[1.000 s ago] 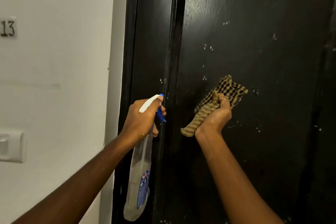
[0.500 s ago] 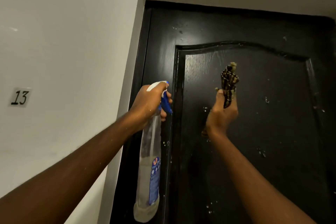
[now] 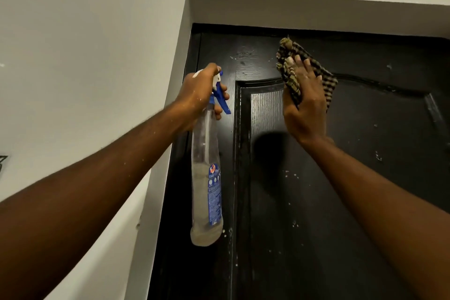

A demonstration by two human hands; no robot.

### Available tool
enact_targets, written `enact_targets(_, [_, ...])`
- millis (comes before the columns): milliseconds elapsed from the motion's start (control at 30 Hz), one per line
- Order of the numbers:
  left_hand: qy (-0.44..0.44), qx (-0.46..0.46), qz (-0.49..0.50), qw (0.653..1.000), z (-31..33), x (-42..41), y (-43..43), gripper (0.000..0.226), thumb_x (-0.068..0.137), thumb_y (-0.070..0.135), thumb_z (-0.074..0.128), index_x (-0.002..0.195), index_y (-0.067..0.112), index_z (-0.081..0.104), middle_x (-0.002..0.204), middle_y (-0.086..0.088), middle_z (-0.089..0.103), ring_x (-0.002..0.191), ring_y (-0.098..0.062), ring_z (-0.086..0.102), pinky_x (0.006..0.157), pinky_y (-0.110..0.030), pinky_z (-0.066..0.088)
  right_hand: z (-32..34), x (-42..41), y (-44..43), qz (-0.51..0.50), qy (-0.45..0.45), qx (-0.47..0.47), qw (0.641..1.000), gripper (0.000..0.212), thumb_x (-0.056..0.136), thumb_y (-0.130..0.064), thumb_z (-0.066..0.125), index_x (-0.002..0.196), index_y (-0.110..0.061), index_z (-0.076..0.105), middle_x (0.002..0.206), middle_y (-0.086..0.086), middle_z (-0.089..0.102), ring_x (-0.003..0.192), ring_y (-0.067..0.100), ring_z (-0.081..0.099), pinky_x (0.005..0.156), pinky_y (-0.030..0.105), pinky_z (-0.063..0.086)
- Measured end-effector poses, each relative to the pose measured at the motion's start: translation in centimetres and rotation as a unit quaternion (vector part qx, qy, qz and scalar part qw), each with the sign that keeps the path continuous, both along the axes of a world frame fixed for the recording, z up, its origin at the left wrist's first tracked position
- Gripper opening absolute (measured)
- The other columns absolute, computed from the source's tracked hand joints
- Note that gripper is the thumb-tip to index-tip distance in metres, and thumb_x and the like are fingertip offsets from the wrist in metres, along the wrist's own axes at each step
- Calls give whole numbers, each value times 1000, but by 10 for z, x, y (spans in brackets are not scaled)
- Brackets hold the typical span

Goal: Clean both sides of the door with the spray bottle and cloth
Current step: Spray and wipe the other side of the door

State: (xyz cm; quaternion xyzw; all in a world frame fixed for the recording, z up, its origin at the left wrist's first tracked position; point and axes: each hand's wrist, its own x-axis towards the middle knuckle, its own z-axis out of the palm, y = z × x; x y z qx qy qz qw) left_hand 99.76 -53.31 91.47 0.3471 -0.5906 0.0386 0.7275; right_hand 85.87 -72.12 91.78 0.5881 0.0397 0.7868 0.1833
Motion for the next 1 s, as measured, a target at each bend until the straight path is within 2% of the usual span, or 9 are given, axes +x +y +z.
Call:
enact_targets(133, [13,-14,46,999,12,1,-11,32,100,36,40,85,14,57,75,-4,59,67,-17,59,43,-19,46,15,-5,-27,-42,35,-27,998,58,96,-32,44,152,-14,42,159,8,39,151,24,25,124,55,13])
enact_targets(300, [38,-15,57,998,25,5,-26,28,97,36,44,94,12,58,72,-3,59,63,-15,60,42,-19,44,47,-8,-57,-12,10,-11,1000,61,93,-35,41,151,-15,44,158,6,41,151,24,28,124,54,14])
enact_targets(433, [38,-8,59,998,39,10,-33,25,97,35,42,92,14,56,71,-3,59,67,-17,61,42,-18,41,85,-1,-64,6,3,27,1000,58,95,-30,43,152,-17,41,159,6,40,151,24,27,125,51,12])
enact_targets(533, [30,5,84,996,50,19,-36,27,97,35,41,91,15,57,74,-4,61,78,-20,63,44,-18,43,115,8,-66,-53,25,58,997,58,97,-34,40,153,-20,40,160,7,38,151,23,26,124,54,12])
enact_targets(633, [20,33,109,993,59,29,-39,30,97,37,40,94,14,58,76,-4,63,82,-21,63,46,-19,45,153,22,-65,-158,67,90,981,51,99,-39,39,148,-25,45,160,12,35,148,28,32,122,59,8])
enact_targets(700, [16,55,114,992,65,35,-43,31,97,39,40,96,14,58,79,-4,63,81,-21,64,47,-20,45,179,38,-64,-220,126,121,960,53,101,-42,37,151,-26,41,164,12,27,151,28,27,122,61,5])
enact_targets(833, [28,61,101,993,78,48,-50,31,97,40,42,98,14,58,81,-5,62,67,-17,63,43,-16,45,219,85,-49,-293,195,128,927,59,103,-52,25,159,-38,17,170,-6,3,156,24,-2,121,63,-6])
enact_targets(1000, [38,41,83,995,82,63,-47,30,98,39,40,100,14,57,76,-5,61,64,-17,64,40,-17,43,221,139,-10,-328,250,51,910,58,104,-55,21,160,-40,14,170,-6,-1,156,22,-6,121,60,-8])
